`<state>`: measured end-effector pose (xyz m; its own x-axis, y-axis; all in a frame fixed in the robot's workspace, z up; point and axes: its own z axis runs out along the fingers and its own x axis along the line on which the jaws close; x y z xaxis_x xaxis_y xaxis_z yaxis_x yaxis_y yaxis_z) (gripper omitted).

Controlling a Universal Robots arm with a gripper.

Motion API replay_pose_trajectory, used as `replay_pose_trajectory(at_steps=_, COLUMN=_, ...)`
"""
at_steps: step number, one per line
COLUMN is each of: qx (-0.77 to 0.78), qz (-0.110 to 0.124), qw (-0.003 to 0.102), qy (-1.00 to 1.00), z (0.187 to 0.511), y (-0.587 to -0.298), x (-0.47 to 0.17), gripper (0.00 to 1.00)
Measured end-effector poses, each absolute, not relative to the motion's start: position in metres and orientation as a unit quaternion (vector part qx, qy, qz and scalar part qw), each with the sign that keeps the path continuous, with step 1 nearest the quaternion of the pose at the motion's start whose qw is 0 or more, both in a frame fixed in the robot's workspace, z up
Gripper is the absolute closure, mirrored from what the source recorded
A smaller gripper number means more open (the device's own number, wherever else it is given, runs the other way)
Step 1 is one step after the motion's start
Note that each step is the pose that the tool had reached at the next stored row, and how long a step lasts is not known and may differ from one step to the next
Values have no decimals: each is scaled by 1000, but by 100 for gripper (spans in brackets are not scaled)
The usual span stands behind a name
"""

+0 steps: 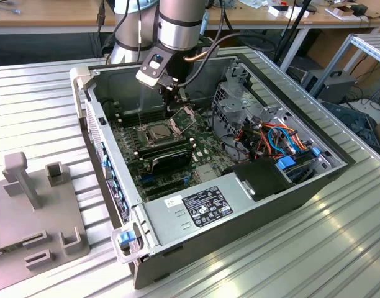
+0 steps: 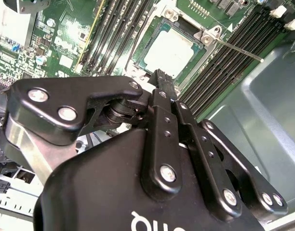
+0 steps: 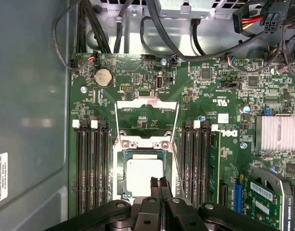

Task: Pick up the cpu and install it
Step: 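Close the cpu cover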

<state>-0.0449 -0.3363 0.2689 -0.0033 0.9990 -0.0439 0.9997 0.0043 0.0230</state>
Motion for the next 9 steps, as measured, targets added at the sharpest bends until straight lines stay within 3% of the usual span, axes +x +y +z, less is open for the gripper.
replay_pose_trajectory(at_steps=9, qx=706, qz=-7, qw=24, qy=708, z=269, y=-336, x=-44, gripper=89)
